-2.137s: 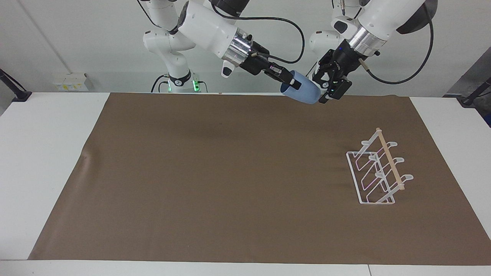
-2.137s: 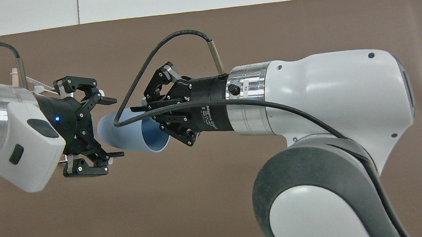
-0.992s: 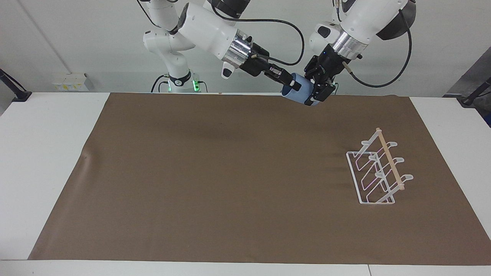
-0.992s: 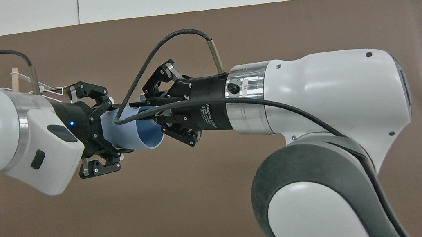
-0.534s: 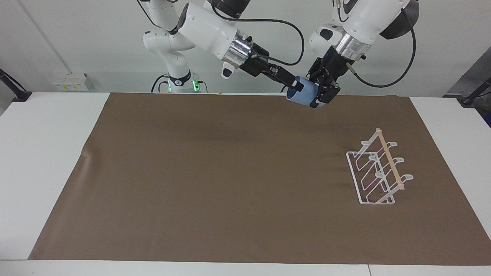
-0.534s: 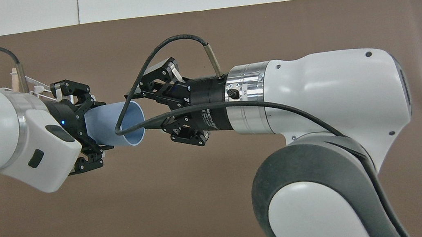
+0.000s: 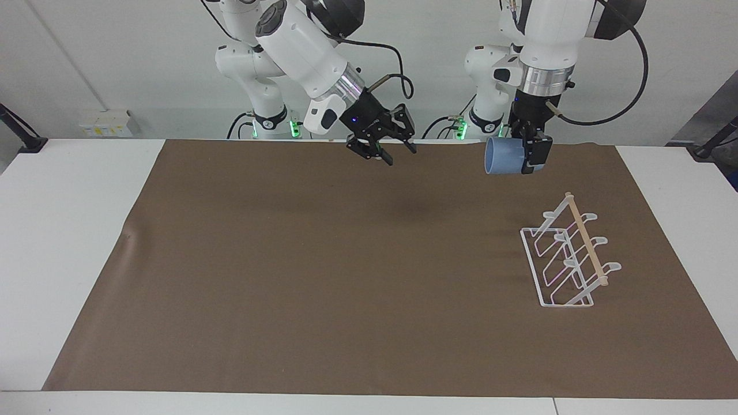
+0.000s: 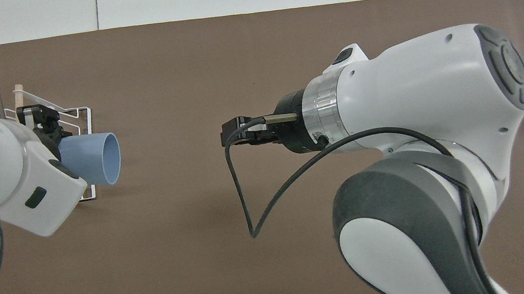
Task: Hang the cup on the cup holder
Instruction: 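Grasp the cup with the left gripper while the right gripper releases, then hang the cup on the rack hook with the left gripper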
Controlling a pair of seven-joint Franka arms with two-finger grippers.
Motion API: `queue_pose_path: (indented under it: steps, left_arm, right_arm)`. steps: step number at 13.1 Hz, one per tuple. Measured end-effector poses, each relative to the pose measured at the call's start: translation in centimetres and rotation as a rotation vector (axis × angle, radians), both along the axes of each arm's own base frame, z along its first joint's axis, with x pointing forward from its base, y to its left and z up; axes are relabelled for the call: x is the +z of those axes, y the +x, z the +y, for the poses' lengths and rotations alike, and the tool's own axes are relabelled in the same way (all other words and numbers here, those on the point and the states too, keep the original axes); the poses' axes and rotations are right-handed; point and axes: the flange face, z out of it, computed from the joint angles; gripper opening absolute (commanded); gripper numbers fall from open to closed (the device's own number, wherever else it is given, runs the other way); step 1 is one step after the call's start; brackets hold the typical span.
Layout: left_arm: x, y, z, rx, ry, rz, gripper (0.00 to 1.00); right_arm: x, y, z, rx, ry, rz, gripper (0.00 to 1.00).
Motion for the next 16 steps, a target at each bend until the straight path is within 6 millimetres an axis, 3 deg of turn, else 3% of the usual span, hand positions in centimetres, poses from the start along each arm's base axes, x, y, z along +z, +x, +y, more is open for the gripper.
queue_pose_path:
  steps: [2, 8, 12, 14, 16]
  left_arm:
    - [-1.0, 0.7, 2.3, 0.015, 0.127, -0.019, 0.0]
    - [-5.1, 4.9, 5.6, 0.009, 0.328, -0.076, 0.0]
    - [-5.8, 6.6, 6.0, 0.026, 0.406, -0.159, 0.0]
    - [-7.4, 7.6, 5.1, 0.015, 0.486, -0.195, 0.0]
    - [-9.6, 8.5, 4.1, -0.016, 0.558, -0.202, 0.0]
  right_arm:
    - [-0.5, 0.1, -1.5, 0.088, -0.177, -0.071, 0.6]
    - [-0.1, -0.1, -6.1, 0.19, -0.604, -0.085, 0.56]
    - [-0.6, 2.0, -14.5, 0.12, -0.655, 0.021, 0.56]
    - [-1.1, 2.8, -18.5, 0.101, -0.661, 0.056, 0.56]
    - [-2.4, 2.9, -21.2, 0.081, -0.668, 0.097, 0.56]
